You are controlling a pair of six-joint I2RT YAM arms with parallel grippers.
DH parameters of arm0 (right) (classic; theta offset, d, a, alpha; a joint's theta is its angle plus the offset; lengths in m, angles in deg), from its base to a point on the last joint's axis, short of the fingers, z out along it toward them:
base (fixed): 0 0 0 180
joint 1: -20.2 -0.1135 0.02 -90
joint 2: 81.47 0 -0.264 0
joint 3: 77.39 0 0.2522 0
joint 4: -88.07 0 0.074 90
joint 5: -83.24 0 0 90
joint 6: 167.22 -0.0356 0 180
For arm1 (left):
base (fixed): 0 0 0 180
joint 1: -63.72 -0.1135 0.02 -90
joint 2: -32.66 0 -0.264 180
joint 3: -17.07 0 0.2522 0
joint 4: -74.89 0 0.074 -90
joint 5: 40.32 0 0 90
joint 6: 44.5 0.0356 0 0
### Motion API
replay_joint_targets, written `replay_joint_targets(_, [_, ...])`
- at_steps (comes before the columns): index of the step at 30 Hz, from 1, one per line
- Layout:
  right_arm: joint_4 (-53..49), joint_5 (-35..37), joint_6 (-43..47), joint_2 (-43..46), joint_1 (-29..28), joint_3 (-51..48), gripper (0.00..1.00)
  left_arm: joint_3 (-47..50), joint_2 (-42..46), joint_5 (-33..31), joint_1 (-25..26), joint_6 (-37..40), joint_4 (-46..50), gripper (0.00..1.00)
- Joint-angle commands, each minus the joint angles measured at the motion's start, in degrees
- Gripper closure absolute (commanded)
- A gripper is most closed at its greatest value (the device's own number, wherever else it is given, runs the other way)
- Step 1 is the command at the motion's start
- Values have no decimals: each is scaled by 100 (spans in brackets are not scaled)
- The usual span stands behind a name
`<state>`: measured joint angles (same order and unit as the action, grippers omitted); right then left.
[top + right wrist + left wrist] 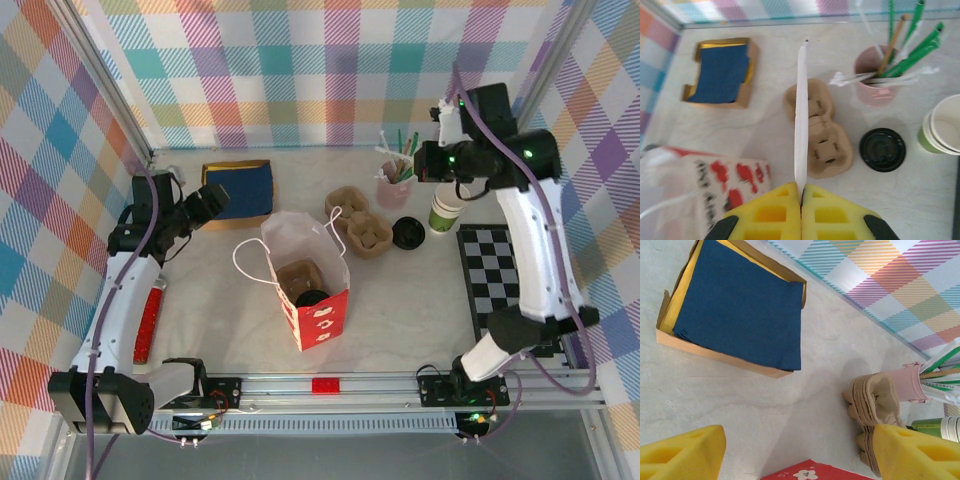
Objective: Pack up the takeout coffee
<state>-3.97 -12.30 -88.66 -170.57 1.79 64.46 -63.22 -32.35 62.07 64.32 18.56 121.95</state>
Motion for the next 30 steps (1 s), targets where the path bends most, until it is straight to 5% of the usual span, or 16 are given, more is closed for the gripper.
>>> replay_joint_targets(1, [-265,-907,129,420,-85,143,94,105,154,-62,-78,172,228,23])
replay_joint_targets(7, [-431,-1639,-23,772,-516,372,94,479,365,191,-78,-66,96,24])
replay_joint_targets(20, [-1468,212,-316,33,-2879,1071,95,1945,1432,414,13,-759,-50,33])
replay_joint_targets(30, [-1417,550,-1087,-179,-3477,547,100,2494,2148,-259,702,-987,94,35])
